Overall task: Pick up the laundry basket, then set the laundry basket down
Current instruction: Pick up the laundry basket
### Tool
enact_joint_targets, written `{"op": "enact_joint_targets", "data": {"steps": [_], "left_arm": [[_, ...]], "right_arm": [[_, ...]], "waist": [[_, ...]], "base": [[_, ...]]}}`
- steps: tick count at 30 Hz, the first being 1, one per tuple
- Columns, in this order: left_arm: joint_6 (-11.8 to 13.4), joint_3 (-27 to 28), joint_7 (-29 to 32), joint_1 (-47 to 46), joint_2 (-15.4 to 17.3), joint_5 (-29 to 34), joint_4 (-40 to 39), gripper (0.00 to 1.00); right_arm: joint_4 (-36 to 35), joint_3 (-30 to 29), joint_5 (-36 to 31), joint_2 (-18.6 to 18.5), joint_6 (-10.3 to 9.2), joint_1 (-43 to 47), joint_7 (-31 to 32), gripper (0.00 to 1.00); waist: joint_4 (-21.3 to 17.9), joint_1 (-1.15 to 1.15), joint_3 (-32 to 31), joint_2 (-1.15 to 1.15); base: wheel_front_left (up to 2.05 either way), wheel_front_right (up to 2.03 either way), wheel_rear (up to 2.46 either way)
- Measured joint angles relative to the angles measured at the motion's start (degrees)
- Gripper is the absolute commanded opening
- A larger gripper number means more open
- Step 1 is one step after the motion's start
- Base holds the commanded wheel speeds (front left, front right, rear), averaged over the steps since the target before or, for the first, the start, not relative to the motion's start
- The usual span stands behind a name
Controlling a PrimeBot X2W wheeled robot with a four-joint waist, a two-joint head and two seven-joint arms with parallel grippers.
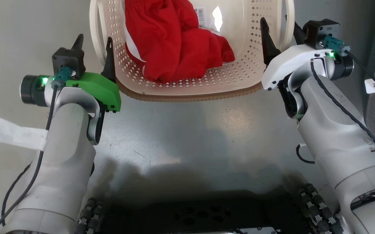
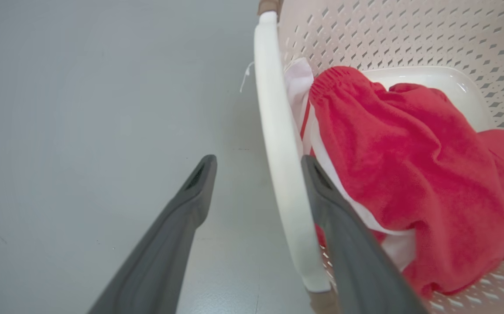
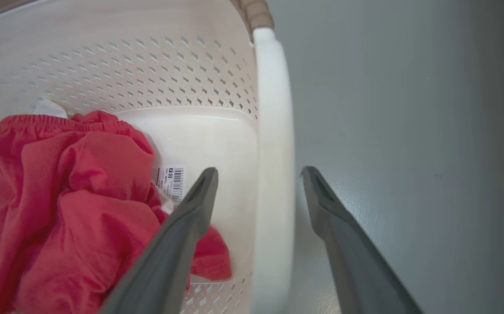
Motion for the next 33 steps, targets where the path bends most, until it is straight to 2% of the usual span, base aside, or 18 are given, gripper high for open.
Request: {"op": "enact_joint_targets", "data": {"steps": [15,16,17,18,21,23,24,25,27,28,29,30,33], "left_arm": [[0.0,-2.6,-0.5,-3.7,-0.2,-2.9,5.2,1.0],[0.0,-2.8,-0.5,-3.8,-0.2,-3.1,5.4,1.0],[0.0,-3.0,-0.5,-4.0,-0.2,-3.3,5.6,1.0],[0.0,-3.2,-0.5,-4.3,-0.2,-3.4,6.0,1.0],[0.1,-4.1,-0.5,-5.2,-0.2,-3.7,7.0,0.84],[0.2,-4.8,-0.5,-5.7,-0.2,-4.0,7.1,0.49],[0.2,-5.0,-0.5,-6.0,-0.3,-4.2,7.2,0.43],[0.2,-5.2,-0.5,-6.2,-0.3,-4.4,7.3,0.31],[0.2,-5.9,-0.5,-6.7,-0.3,-5.6,7.6,0.0],[0.3,-6.1,-0.7,-7.0,-0.4,-6.0,7.8,0.0],[0.3,-6.3,-0.7,-7.2,-0.3,-6.3,8.0,0.0],[0.3,-6.4,-0.7,-7.2,-0.3,-6.4,8.3,0.0],[0.3,-6.8,-0.9,-7.3,-0.4,-7.0,8.8,0.0]], "right_arm": [[3.2,2.6,2.6,-0.1,0.0,-2.8,-0.3,1.0],[3.4,2.8,2.6,-0.1,-0.01,-3.0,-0.5,0.98],[3.4,3.0,2.8,-0.1,-0.01,-3.1,-0.5,0.85],[3.6,3.1,3.0,-0.1,-0.01,-3.2,-0.5,0.78],[4.1,3.6,3.5,-0.1,-0.01,-3.4,-0.6,0.68],[4.4,3.9,3.8,-0.1,-0.02,-3.6,-0.7,0.52],[4.5,4.1,4.1,-0.1,-0.02,-3.8,-0.7,0.48],[4.6,4.3,4.2,-0.1,-0.03,-4.0,-0.7,0.44],[4.7,4.7,4.6,-0.1,-0.08,-4.3,-0.7,0.33],[4.8,4.9,4.7,-0.1,-0.09,-4.4,-0.7,0.29],[4.9,5.0,5.1,0.0,-0.11,-4.4,-0.7,0.16],[5.0,5.2,5.5,0.2,-0.18,-4.5,-0.7,0.0],[5.4,5.4,6.2,0.3,-0.58,-4.7,-0.7,0.0]], "waist": [[0.3,0.0,0.8,0.0],[0.3,0.0,0.8,0.0],[0.3,0.0,0.8,0.0],[0.3,-0.01,0.9,0.0],[0.3,-0.01,0.9,0.0],[0.2,-0.01,0.9,0.0],[0.2,0.0,0.9,0.0],[0.2,-0.01,0.9,0.0],[0.1,0.0,0.9,0.0],[0.1,0.0,0.9,0.0],[0.0,0.0,0.9,0.0],[0.0,0.0,0.9,0.0],[-0.1,-0.01,0.7,0.0]], "base": [[0.0,0.0,0.0],[0.0,0.0,0.0],[0.0,0.0,0.0],[0.0,0.0,0.0],[0.0,0.0,0.0],[0.0,0.0,0.0],[0.0,0.0,0.0],[0.0,0.0,0.0],[0.0,0.0,0.0],[0.0,0.0,0.0],[0.0,0.0,0.0],[0.0,0.0,0.0],[0.0,0.0,0.0]]}}
